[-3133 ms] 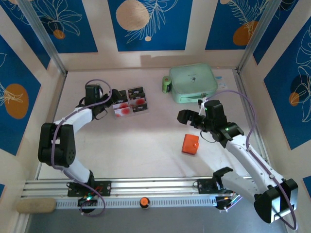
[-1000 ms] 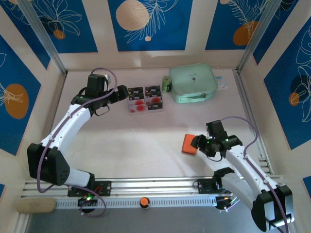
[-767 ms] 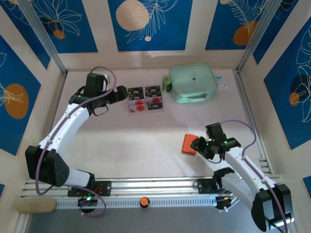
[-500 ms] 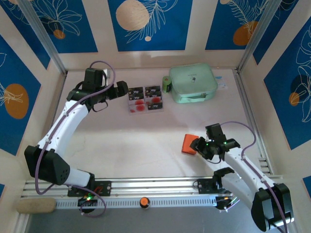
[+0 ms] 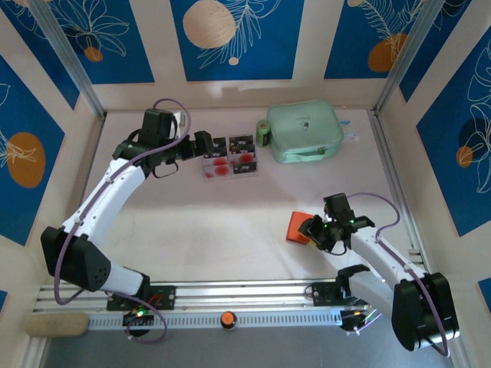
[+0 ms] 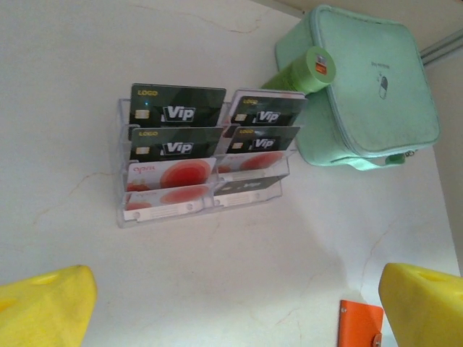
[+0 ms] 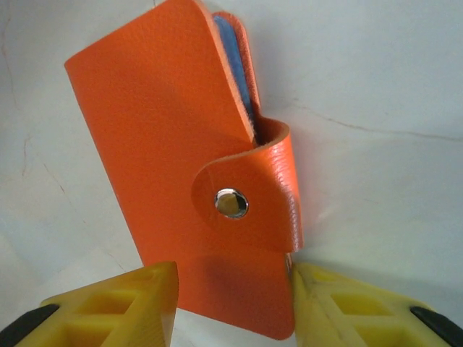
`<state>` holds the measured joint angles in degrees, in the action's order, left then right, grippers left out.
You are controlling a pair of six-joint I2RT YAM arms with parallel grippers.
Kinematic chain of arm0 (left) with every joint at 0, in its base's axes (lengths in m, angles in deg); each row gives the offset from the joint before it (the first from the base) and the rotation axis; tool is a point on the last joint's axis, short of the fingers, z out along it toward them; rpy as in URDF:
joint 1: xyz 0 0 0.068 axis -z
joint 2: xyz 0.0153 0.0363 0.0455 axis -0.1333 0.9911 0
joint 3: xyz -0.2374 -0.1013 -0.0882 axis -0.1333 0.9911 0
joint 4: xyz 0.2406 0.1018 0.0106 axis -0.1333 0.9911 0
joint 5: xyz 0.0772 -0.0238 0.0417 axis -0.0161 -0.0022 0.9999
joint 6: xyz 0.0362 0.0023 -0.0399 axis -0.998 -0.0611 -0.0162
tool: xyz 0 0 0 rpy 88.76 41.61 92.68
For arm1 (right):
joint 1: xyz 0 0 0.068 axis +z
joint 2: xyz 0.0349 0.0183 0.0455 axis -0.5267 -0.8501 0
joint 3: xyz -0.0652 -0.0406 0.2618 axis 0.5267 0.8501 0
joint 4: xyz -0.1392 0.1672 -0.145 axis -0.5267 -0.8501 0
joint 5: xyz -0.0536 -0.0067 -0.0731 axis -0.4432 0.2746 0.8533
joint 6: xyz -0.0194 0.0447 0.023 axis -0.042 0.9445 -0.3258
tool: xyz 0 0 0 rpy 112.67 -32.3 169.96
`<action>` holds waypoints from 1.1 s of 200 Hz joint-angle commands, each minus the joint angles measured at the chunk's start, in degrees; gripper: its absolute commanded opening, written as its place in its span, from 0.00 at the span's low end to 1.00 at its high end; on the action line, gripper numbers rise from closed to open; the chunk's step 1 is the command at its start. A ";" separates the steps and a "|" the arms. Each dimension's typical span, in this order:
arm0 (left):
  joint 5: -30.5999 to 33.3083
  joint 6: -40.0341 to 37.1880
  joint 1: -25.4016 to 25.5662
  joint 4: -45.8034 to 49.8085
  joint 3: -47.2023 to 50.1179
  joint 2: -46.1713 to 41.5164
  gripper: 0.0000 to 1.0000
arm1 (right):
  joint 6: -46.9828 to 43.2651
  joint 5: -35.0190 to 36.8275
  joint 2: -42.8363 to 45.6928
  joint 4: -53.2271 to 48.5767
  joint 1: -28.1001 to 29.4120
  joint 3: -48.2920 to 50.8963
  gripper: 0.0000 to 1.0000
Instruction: Put the credit cards into the card holder
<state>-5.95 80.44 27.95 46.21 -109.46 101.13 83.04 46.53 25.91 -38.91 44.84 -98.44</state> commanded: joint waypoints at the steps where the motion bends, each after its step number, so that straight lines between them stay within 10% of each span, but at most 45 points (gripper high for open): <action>1: -1.14 1.93 1.20 -2.62 -0.10 -0.31 1.00 | -1.17 -2.38 -2.02 1.70 -0.96 -0.15 0.44; 51: -2.45 4.47 3.53 -5.42 3.03 -0.81 1.00 | -3.15 -6.70 -3.89 3.38 -3.47 -1.16 0.00; 220: -10.50 21.62 3.86 -32.05 28.49 -12.83 1.00 | -1.30 -37.26 -24.42 25.83 9.67 -33.29 0.00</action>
<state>-12.86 101.20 31.43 21.42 -81.42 89.30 78.15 14.03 3.88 -20.31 52.12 -128.87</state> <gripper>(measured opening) 0.998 0.055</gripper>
